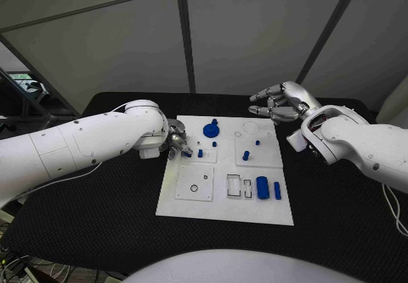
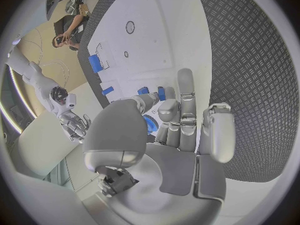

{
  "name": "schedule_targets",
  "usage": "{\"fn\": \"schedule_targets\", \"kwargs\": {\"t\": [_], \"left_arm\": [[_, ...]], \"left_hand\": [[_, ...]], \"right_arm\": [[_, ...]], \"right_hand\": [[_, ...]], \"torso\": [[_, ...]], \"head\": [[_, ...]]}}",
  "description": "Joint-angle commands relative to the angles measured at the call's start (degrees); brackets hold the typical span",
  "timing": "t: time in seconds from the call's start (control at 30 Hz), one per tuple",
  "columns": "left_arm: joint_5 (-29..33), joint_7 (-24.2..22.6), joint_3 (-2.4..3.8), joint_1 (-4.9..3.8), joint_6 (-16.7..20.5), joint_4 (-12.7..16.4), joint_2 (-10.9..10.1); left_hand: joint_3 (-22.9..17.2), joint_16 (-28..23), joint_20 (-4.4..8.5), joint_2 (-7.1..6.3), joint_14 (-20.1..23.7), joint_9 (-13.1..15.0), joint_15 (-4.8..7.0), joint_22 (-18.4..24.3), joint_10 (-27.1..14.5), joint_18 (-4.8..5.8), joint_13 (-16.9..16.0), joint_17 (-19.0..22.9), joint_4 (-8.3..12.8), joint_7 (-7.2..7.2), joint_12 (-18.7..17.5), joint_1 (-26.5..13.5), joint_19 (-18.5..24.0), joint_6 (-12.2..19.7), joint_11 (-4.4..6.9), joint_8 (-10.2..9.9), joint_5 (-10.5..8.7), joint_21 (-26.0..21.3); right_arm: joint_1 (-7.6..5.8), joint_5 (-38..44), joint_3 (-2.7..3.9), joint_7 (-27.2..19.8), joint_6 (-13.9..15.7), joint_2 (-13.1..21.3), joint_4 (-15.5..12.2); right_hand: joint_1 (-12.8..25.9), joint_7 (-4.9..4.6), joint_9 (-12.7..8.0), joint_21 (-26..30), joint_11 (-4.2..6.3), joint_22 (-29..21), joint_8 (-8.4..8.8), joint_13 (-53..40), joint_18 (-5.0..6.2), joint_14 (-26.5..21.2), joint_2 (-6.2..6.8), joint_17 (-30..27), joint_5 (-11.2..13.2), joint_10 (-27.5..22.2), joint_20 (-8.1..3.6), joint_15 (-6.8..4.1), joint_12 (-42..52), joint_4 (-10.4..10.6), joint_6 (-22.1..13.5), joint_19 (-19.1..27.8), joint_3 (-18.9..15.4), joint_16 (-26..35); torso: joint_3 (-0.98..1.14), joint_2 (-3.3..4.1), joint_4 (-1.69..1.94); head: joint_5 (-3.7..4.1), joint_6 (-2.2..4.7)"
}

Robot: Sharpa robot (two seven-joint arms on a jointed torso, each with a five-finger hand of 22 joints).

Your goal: Assemble the parts on the task board

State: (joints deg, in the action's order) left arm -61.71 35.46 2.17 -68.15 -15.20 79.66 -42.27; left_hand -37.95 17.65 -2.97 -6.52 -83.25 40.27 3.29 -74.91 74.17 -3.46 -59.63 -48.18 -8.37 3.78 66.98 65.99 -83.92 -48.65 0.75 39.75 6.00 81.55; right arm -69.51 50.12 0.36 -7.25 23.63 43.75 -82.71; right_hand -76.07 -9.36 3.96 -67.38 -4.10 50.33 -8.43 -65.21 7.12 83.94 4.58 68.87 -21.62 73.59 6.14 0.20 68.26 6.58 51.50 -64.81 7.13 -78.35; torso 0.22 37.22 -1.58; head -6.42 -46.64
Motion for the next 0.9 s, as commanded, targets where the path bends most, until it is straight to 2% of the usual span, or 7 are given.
{"fn": "schedule_targets", "kwargs": {"t": [0.03, 0.3, 0.57, 0.9], "left_arm": [[1.15, 3.21, -0.22, 0.14, -2.08, -0.94, 0.30], [2.23, 4.17, -0.22, 0.03, -3.14, -2.27, 1.26], [2.27, 4.31, -0.22, -0.01, -3.57, -2.78, 1.76], [1.54, 4.38, -0.22, -0.04, -4.02, -3.02, 1.87]], "left_hand": [[-7.14, -0.15, 0.34, 0.11, -0.03, 0.07, 0.22, -5.50, 0.33, 0.96, 0.26, -0.10, 6.43, -0.49, -0.13, -1.18, -1.38, -0.19, -0.07, 0.15, 0.26, -0.03], [-5.90, -0.13, 0.40, 0.07, -0.11, 0.12, 0.32, -5.90, 0.76, 1.05, -0.13, -0.14, 5.35, -0.84, 0.27, -4.74, -1.58, -0.88, 0.14, 0.28, 0.12, 0.24], [-5.04, -0.12, 0.49, 0.09, -0.14, 0.25, 0.42, -6.40, 1.17, 1.17, -0.71, -0.16, 5.05, -1.07, 0.81, -6.21, -1.85, -1.47, 0.32, 0.48, 0.08, 0.65], [-3.82, -0.11, 0.58, -0.07, -0.17, 0.41, 0.53, -7.24, 1.41, 1.38, -0.90, -0.18, 4.92, -1.32, 1.07, -7.44, -2.27, -2.12, 0.50, 0.66, 0.03, 1.37]], "right_arm": [[-0.09, 0.13, 0.03, -0.10, -0.29, -0.07, -0.03], [-0.09, 0.13, 0.03, 0.26, -0.56, -0.13, 0.11], [-0.09, 0.13, 0.03, 0.41, -0.72, -0.15, 0.17], [-0.09, 0.16, 0.03, 0.49, -0.84, -0.01, 0.15]], "right_hand": [[0.06, 0.14, -0.07, 0.15, 0.01, 0.07, -0.18, -0.08, 0.88, 1.58, -0.45, 0.02, -0.39, 0.25, -0.04, -0.45, 0.22, 0.38, 0.04, -0.04, -0.09, -0.01], [0.15, 0.16, -0.06, 0.23, 0.02, -0.02, -0.25, 0.00, 0.89, 1.57, -0.38, -0.16, -0.35, 0.23, -0.05, -0.46, 0.21, 0.46, 0.06, -0.05, -0.20, 0.11], [0.18, 0.16, -0.06, 0.24, 0.02, -0.05, -0.25, 0.01, 0.90, 1.57, -0.37, -0.15, -0.34, 0.22, -0.05, -0.46, 0.21, 0.48, 0.06, -0.05, -0.22, 0.11], [0.23, 0.15, -0.06, 0.25, 0.02, -0.06, -0.26, 0.03, 0.89, 1.57, -0.35, -0.17, -0.27, 0.22, -0.05, -0.46, 0.21, 0.52, 0.05, -0.06, -0.26, 0.13]], "torso": [[0.03, 0.02, -0.02], [0.02, 0.03, 0.00], [0.02, -0.02, -0.06], [0.02, -0.03, 0.04]], "head": [[-0.06, -0.07], [0.12, -0.14], [0.16, -0.20], [0.07, -0.34]]}}
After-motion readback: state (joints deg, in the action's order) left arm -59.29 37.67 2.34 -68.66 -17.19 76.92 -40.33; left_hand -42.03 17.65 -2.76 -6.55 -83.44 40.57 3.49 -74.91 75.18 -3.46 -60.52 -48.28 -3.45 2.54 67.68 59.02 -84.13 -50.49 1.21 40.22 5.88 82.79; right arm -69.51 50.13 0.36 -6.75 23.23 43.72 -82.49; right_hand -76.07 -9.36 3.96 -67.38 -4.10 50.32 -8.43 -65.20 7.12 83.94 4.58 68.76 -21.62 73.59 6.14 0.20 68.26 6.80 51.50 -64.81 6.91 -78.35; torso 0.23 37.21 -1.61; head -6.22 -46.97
